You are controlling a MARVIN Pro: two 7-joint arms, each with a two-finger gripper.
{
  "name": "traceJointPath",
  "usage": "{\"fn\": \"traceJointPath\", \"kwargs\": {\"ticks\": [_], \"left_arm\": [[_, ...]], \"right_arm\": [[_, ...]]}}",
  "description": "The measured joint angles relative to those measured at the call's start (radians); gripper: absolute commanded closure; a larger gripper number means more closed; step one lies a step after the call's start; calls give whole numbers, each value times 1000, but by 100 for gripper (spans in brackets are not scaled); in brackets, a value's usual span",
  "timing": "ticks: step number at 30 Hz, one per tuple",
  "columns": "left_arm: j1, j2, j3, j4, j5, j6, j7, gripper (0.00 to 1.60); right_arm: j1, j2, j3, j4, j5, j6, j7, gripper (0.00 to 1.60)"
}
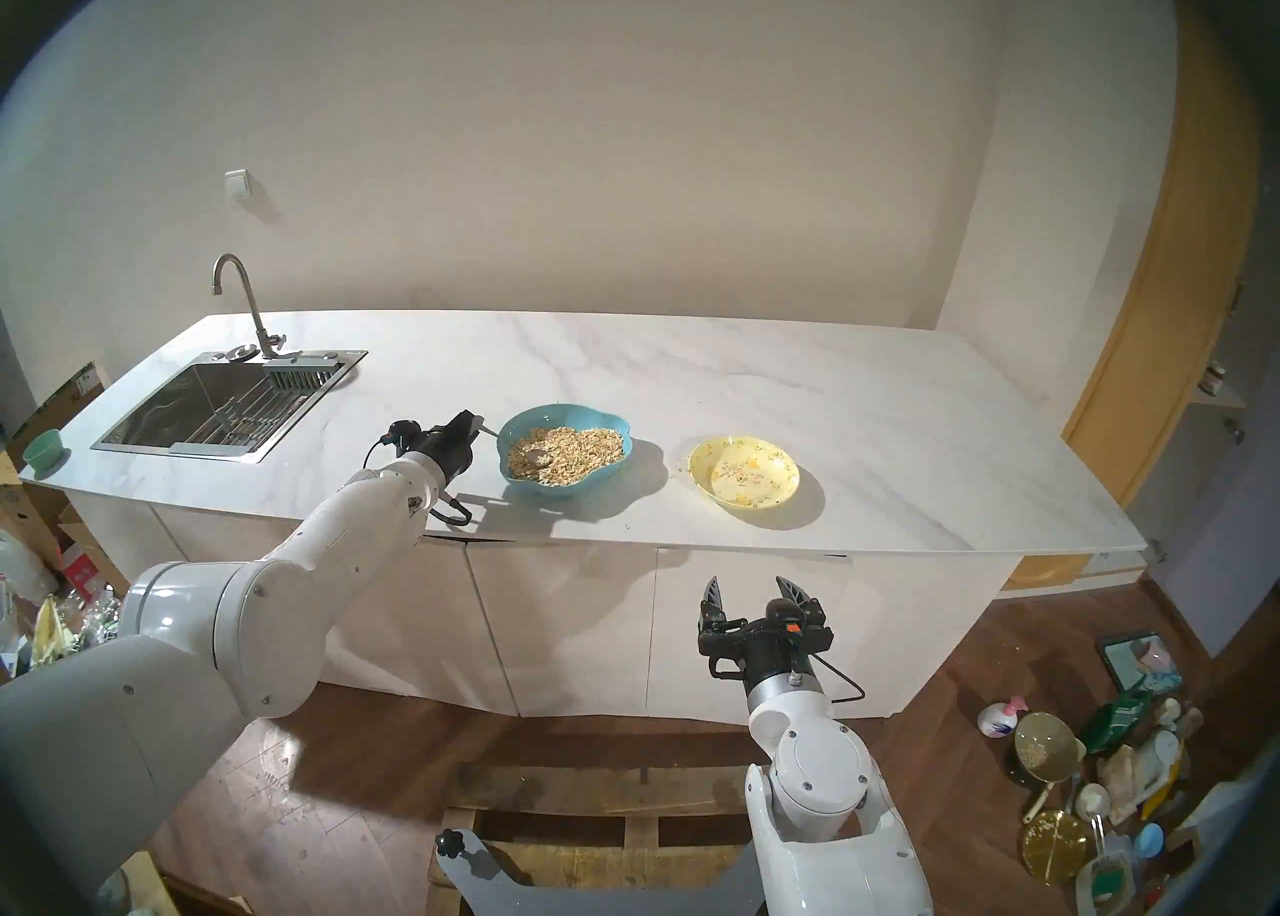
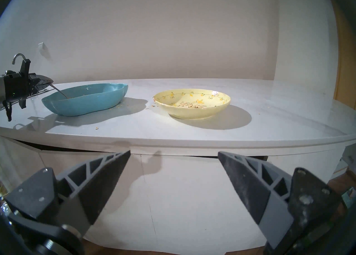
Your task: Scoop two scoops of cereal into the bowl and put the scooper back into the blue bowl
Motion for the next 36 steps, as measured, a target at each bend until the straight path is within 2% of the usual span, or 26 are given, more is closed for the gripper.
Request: {"fn": "traceJointPath", "kwargs": {"ticks": [5,12,29,36], "left_arm": [[-12,13,56,-12,26,-21,3,160],[-33,16,90,-18,53,-62,26,160],[-55,-46,110,16,76,-119,108,160],[-66,-74,80,38,57,-125,155,160]], "right_arm": [[0,0,0,0,0,0,0,0],[0,0,0,0,0,0,0,0],[0,0,0,0,0,0,0,0],[0,0,0,0,0,0,0,0]]}}
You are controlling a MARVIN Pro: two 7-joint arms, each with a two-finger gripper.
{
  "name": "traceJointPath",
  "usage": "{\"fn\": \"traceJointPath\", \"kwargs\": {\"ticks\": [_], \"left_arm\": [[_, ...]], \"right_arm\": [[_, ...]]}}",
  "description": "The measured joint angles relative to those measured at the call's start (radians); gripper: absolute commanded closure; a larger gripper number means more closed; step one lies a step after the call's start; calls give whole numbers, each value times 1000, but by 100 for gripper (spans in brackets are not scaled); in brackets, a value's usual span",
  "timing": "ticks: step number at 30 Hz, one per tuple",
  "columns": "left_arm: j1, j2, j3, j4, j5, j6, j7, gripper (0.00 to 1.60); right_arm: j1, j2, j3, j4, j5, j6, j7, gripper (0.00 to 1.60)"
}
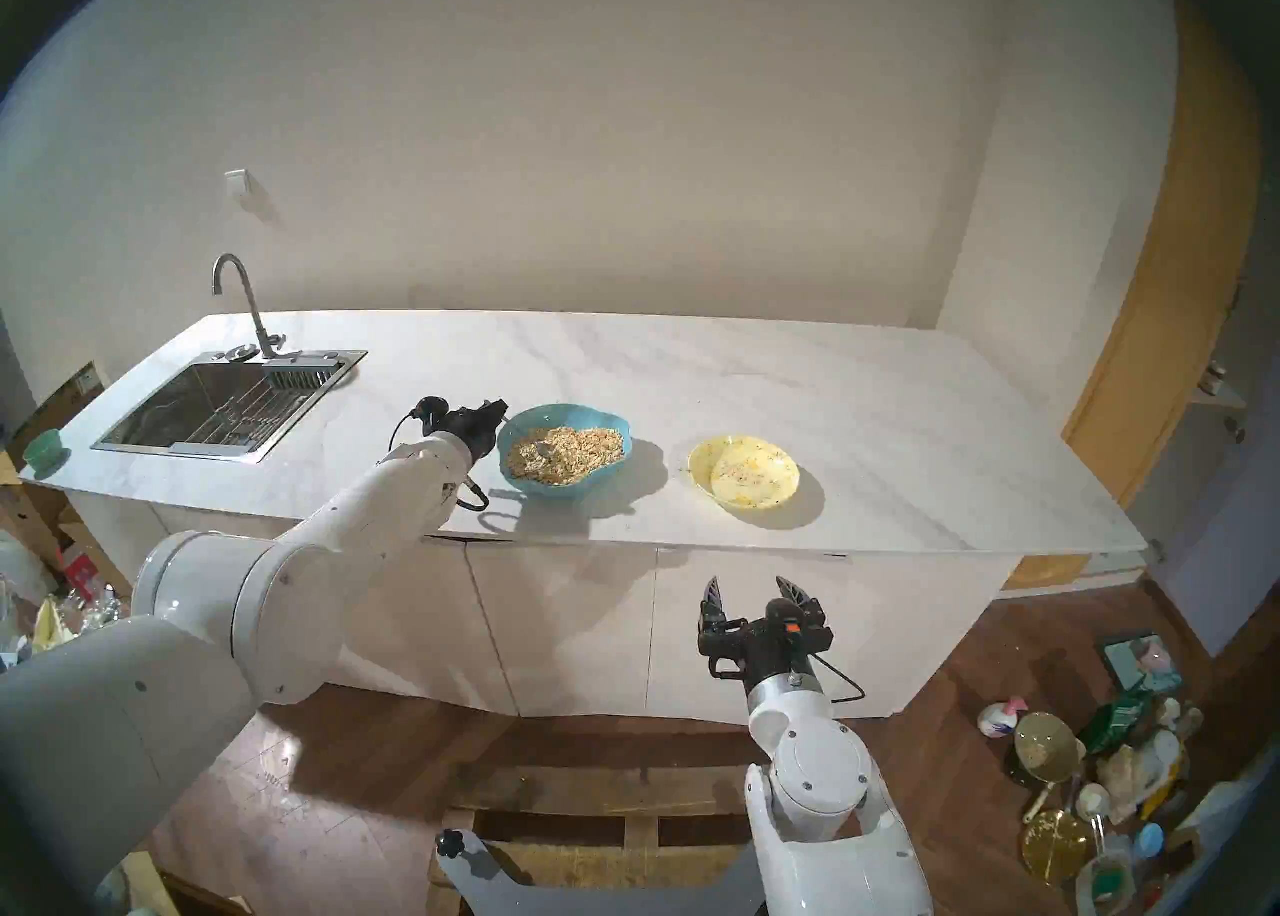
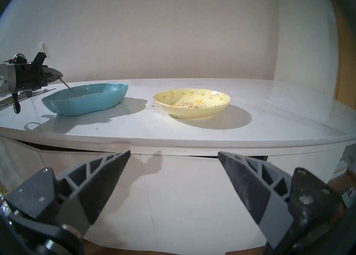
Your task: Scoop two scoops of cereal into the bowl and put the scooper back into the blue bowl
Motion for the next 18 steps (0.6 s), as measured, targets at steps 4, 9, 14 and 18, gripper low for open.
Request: {"fn": "traceJointPath", "kwargs": {"ticks": [4,9,14,18], "left_arm": [[-9,-12,-33,11,-21,13,20,160],[-14,-25,-105,25,-47,34,41,160],[-16,-37,-180,40,-63,61,61,160],[-16,-46,-213,47,-69,83,76,160]], "right_arm": [[0,0,0,0,0,0,0,0],[0,0,0,0,0,0,0,0],[0,0,0,0,0,0,0,0],[0,0,0,0,0,0,0,0]]}}
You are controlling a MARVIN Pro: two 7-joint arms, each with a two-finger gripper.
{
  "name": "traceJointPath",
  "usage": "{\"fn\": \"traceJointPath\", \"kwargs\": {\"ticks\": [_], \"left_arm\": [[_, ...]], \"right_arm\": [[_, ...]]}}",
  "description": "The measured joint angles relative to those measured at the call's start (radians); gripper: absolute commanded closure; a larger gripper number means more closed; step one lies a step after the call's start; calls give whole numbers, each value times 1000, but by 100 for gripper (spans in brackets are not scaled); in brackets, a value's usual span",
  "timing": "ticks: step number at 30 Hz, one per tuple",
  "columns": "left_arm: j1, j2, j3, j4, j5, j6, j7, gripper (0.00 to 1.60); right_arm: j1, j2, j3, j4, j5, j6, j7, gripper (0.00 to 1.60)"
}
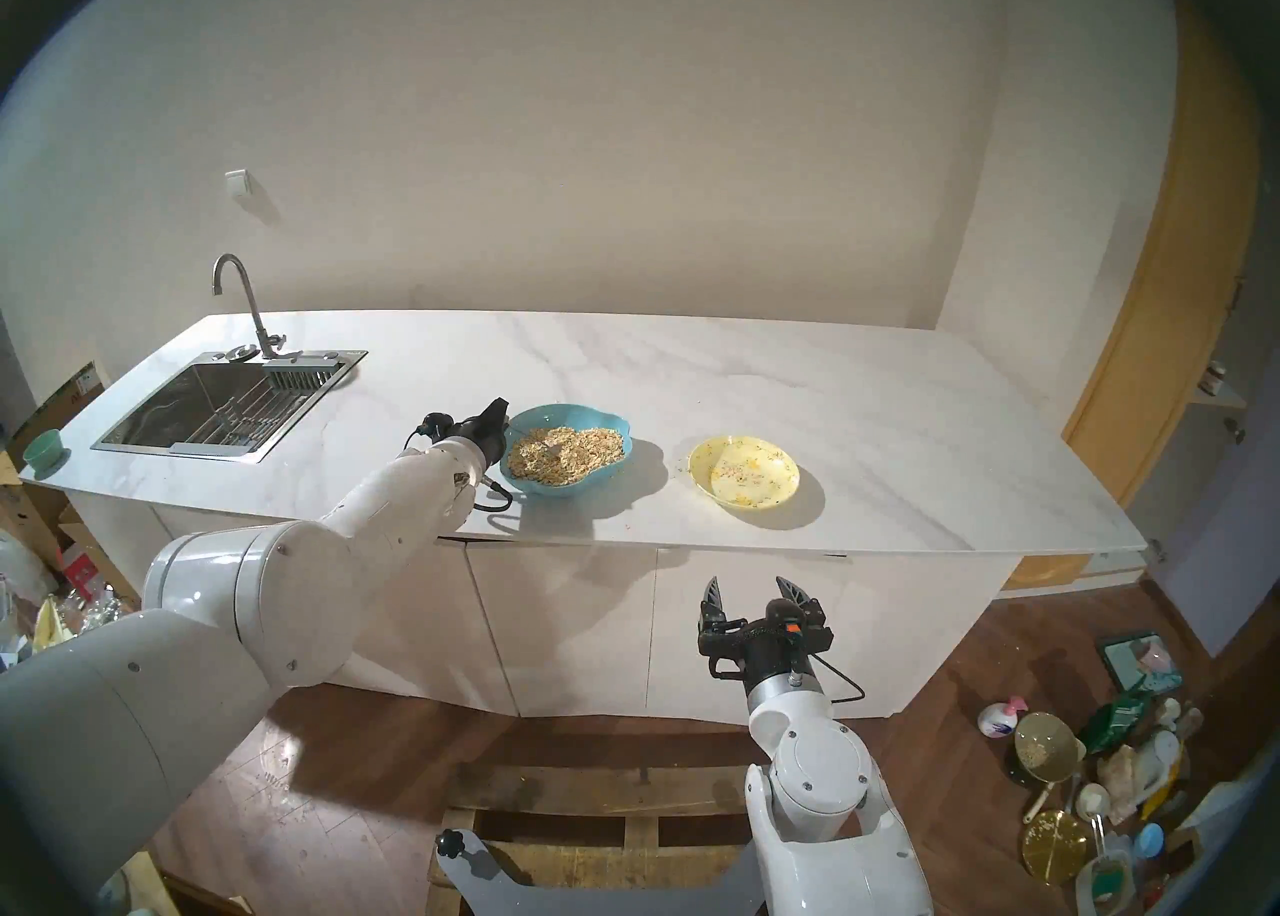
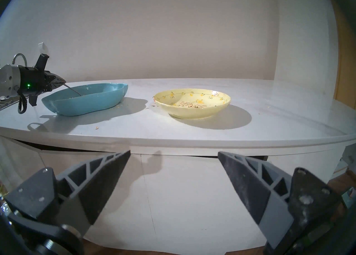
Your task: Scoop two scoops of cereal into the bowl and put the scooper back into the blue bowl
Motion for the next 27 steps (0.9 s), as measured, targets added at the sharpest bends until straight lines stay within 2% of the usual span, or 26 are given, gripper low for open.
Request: {"fn": "traceJointPath", "kwargs": {"ticks": [9,27], "left_arm": [[-6,-14,15,-3,9,32,4,160],[-44,-13,81,-49,61,47,-32,160]], "right_arm": [[0,0,0,0,0,0,0,0],[0,0,0,1,0,0,0,0]]}}
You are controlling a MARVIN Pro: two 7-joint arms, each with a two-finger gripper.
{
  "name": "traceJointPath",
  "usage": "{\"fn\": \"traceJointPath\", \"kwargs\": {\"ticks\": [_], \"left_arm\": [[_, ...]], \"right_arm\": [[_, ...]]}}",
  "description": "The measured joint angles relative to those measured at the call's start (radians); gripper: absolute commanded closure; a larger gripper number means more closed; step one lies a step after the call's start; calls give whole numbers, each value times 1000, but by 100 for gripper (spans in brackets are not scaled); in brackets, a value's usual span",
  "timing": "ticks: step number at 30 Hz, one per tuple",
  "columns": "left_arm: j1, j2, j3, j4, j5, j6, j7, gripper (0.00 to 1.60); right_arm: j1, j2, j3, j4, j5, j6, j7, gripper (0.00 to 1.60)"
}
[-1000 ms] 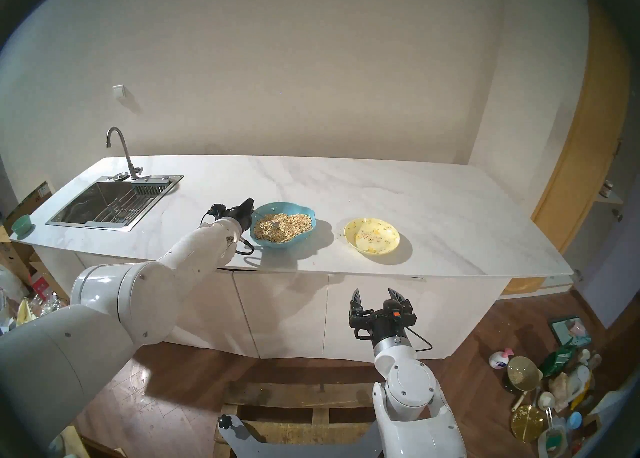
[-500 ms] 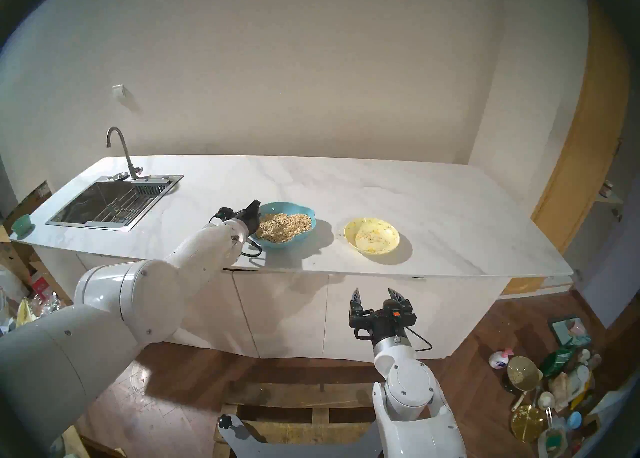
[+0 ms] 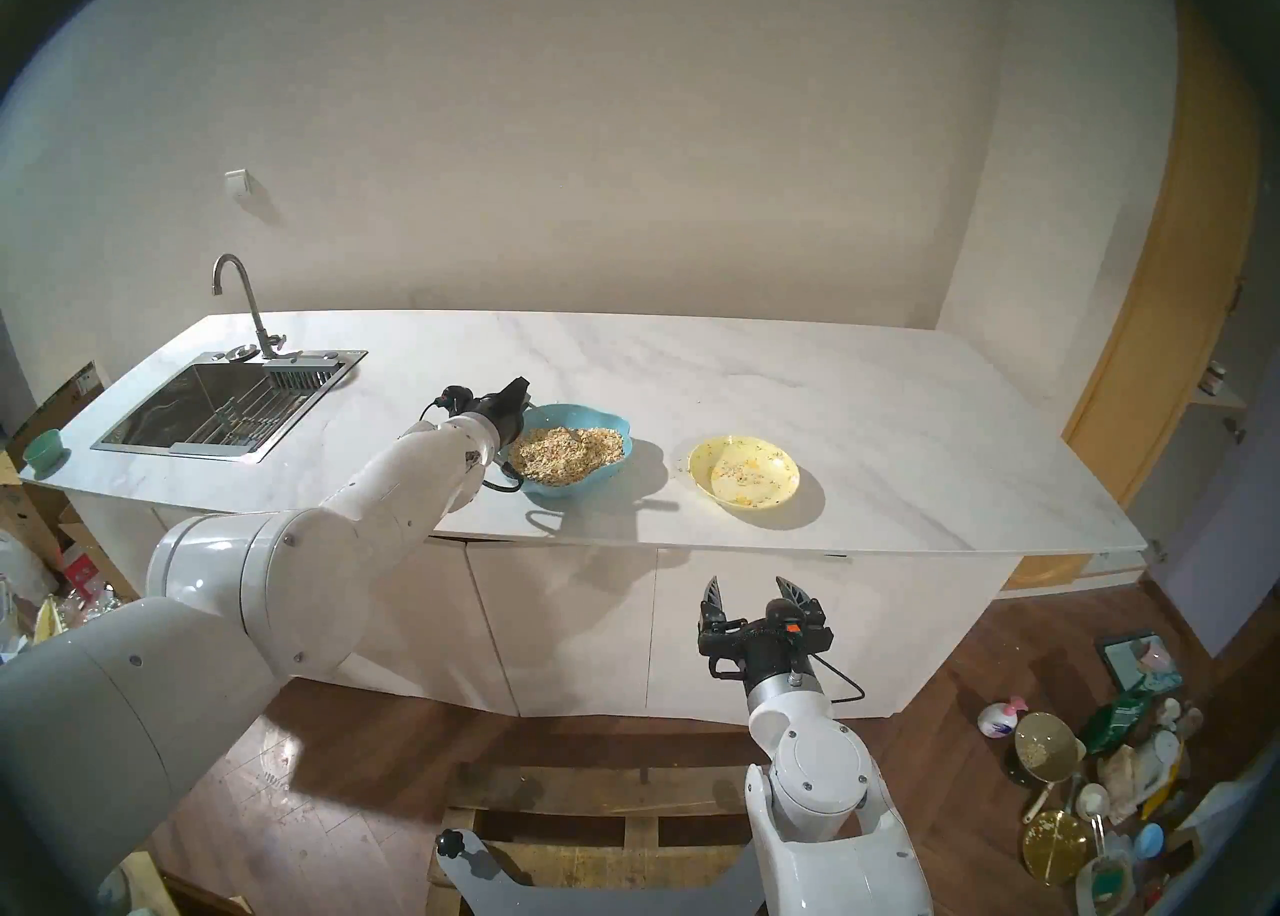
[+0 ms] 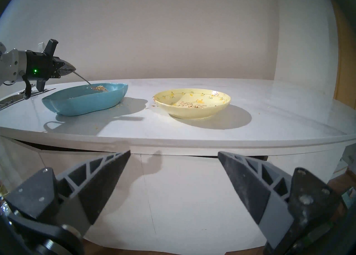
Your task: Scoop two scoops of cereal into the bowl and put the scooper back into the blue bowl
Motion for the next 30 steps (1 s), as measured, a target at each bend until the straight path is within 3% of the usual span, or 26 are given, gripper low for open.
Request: {"fn": "traceJointPath", "kwargs": {"ticks": [30], "left_arm": [[0,-20,-33,-21,-23,31,-52,160]], "right_arm": [[0,0,0,-1,0,0,0,0]]}}
